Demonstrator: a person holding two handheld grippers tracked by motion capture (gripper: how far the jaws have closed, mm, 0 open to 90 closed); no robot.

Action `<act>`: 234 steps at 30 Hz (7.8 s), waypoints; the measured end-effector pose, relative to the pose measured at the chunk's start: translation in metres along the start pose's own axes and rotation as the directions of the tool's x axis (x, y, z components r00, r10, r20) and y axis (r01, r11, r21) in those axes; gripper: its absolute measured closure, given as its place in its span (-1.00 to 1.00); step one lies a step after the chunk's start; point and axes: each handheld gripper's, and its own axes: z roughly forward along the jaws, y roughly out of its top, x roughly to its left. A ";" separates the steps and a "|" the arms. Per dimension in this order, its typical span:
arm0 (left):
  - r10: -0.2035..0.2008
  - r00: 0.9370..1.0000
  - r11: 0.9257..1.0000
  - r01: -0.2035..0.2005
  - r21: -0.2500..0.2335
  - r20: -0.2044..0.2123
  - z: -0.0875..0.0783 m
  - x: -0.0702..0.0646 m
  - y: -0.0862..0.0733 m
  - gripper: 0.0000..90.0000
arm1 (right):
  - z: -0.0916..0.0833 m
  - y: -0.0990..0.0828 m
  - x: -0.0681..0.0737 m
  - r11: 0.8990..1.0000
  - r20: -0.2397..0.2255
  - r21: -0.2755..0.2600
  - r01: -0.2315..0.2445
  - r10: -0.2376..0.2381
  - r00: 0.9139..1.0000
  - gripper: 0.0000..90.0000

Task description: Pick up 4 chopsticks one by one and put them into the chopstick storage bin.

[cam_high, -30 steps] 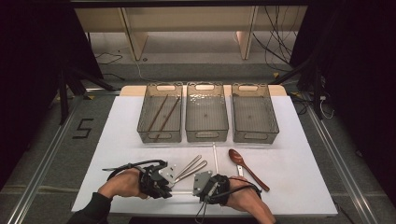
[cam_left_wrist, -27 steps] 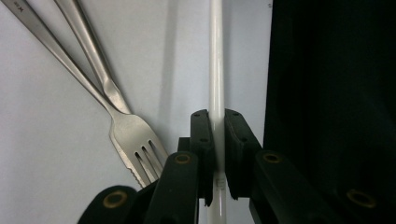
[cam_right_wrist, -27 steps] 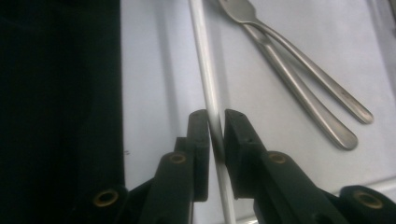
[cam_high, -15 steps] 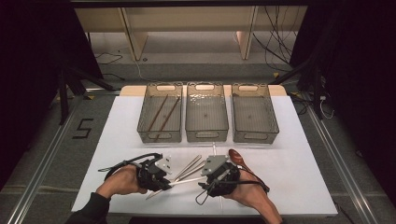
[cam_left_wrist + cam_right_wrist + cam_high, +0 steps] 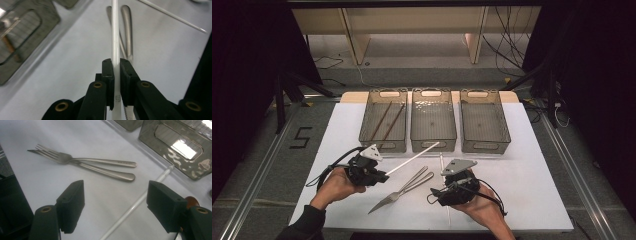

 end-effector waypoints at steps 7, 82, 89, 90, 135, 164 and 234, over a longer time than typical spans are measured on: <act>-0.109 0.989 0.992 0.102 -0.075 -0.101 -0.013 0.020 0.003 0.84 | 0.003 -0.008 -0.001 0.999 0.028 0.009 -0.044 0.043 0.999 -0.36; -0.349 0.932 0.914 0.316 -0.253 -0.096 -0.022 0.064 0.027 -0.43 | 0.015 -0.017 -0.004 0.981 0.038 0.146 -0.125 0.121 0.992 -0.31; -0.337 0.937 0.915 0.304 -0.264 -0.092 -0.021 0.047 0.002 -0.50 | 0.029 -0.015 -0.004 0.958 0.076 0.246 -0.147 0.132 0.988 -0.18; -0.338 0.937 0.916 0.307 -0.258 -0.085 -0.019 0.046 -0.001 -0.50 | 0.031 -0.015 -0.005 0.955 0.080 0.256 -0.146 0.129 0.988 -0.17; -0.327 0.941 0.922 0.296 -0.251 -0.091 -0.011 0.022 -0.031 -0.55 | 0.072 0.014 -0.017 0.862 0.060 0.494 -0.114 0.097 0.993 0.52; -0.320 0.943 0.928 0.291 -0.232 -0.096 -0.008 0.021 -0.032 -0.54 | 0.070 0.012 -0.028 0.850 0.086 0.508 -0.137 0.108 0.990 0.87; 0.178 0.984 0.984 -0.178 -0.017 -0.026 0.084 -0.025 0.030 -0.34 | 0.046 0.025 -0.012 0.934 -0.082 0.355 0.049 -0.021 0.996 0.91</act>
